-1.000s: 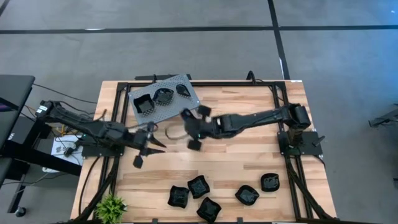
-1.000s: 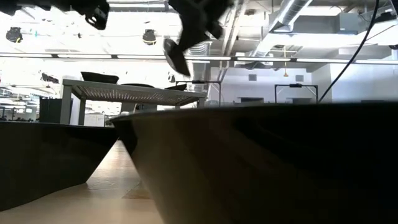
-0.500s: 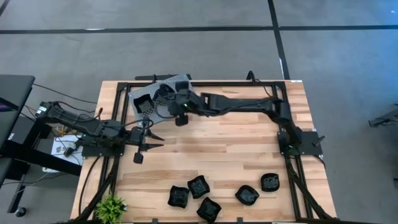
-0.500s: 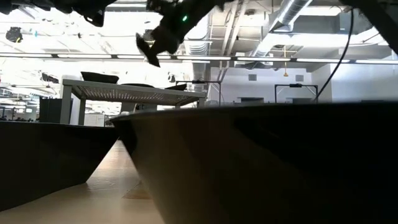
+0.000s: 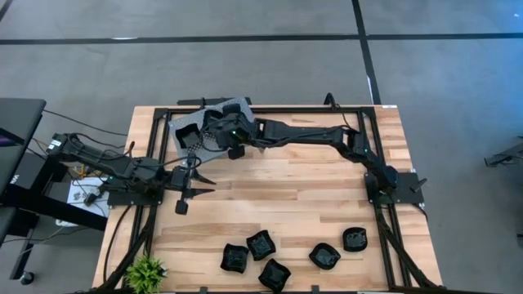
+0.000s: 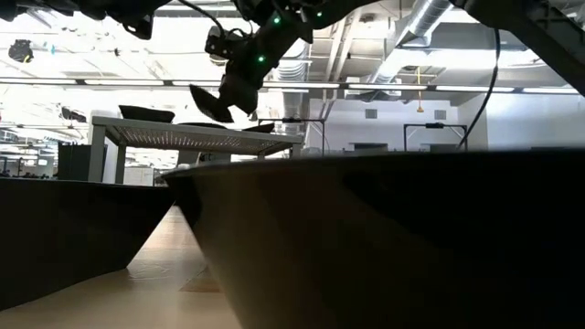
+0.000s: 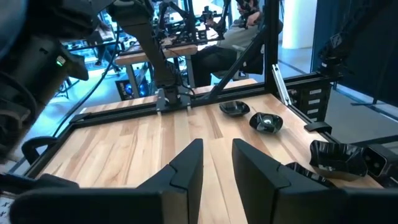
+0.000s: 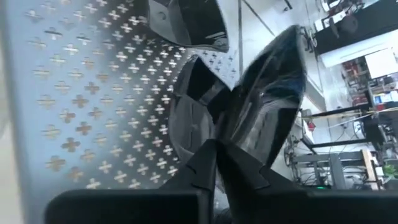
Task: Pick & Place Mini shaped plates
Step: Stack the black leaf shaped plate on top of the black leaf shaped plate on the shelf, then stack the black distorted square plate on top of the black distorted square plate on the shelf
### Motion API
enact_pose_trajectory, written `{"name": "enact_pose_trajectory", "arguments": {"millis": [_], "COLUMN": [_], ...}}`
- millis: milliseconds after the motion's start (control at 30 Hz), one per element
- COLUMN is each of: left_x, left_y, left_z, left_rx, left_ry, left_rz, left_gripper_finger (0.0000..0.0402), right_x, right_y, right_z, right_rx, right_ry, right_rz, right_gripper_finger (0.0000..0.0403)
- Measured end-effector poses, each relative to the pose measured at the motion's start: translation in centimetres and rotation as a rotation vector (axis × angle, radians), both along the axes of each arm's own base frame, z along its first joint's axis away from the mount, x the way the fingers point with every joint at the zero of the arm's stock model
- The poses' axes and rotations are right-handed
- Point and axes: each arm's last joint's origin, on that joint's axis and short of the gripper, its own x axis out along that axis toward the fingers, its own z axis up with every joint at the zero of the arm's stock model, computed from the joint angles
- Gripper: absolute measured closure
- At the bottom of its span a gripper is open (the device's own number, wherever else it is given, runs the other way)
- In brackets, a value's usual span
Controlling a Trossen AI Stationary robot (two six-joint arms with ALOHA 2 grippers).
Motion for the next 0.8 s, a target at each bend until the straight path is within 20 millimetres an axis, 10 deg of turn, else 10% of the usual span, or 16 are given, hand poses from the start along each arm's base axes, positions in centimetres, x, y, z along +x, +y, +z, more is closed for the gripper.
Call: {"name": "enact_pose_trajectory", "arguments": {"millis": [433, 800], "left_x": [0.0, 0.0], "left_y": [0.0, 0.0], "left_z": [0.0, 0.0], "left_rx": [-0.002, -0.002], "left_ry": [-0.003, -0.004], "left_rz": [0.000, -0.003], "left_gripper_finger": [0.0314, 0.0314], "right_x": [0.0, -2.6], "right_y": [0.6, 8.1], "right_z": [-0.2, 3.6], "right_rx": [0.012, -0.107], "right_ry": [0.016, 0.034], "right_rz": [-0.007, -0.188], "right_gripper_finger": [0.0301, 0.0285]}}
